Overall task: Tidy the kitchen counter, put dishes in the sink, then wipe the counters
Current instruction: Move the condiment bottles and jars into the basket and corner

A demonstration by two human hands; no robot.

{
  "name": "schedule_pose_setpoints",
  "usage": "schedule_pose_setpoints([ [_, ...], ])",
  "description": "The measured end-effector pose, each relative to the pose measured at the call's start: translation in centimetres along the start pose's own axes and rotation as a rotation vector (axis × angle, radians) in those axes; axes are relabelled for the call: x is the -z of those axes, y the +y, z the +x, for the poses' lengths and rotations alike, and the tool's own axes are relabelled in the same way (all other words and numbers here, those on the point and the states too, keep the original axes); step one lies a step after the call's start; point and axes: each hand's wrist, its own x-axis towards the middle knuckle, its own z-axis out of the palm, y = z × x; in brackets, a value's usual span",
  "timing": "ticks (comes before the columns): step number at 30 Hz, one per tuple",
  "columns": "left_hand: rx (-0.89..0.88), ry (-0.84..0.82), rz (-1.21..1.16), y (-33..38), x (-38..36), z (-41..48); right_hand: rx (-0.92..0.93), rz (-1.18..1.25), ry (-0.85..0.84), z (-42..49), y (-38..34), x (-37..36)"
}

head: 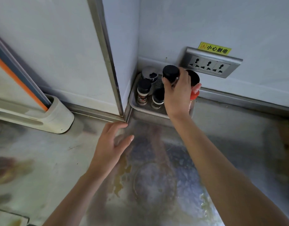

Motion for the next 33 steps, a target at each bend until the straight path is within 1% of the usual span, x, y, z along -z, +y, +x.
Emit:
schedule_pose_setpoints([
  [6,0.027,0.007,0.017,-0.6,-0.2,-0.4,0.0,-0.027,-0.034,0.6,0.5,-1.4],
  [10,0.024,0.006,0.016,-0.4,-0.5,-0.4,-0.027,-0.027,-0.071,1.9,0.2,-2.3],
  [14,0.042,0.018,-0.025,-0.2,-0.5,-0.8,-0.044,-0.075,-0.106,2.1,0.6,-2.6],
  [18,0.043,0.015,-0.033,-0.4,-0.4,-1.2,-0.089,-0.057,-0.164,2.3,0.9,-2.7],
  [23,0.042,0.008,-0.042,-0.3,-0.2,-1.1,-0.196,0.072,-0.228,2.3,0.6,-2.4],
  [26,0.046,0.001,-0.065,0.0,-0.3,-1.2,-0.213,0.136,-0.257,1.2,0.5,-1.8],
  [30,0.047,-0.017,-0.077,0.1,-0.5,-1.3,-0.159,0.116,-0.239,-2.0,0.4,-0.9],
  [33,0.01,-0.024,-0.064,-0.4,-0.9,-1.2,-0.065,0.007,-0.124,-4.8,0.6,-1.3],
])
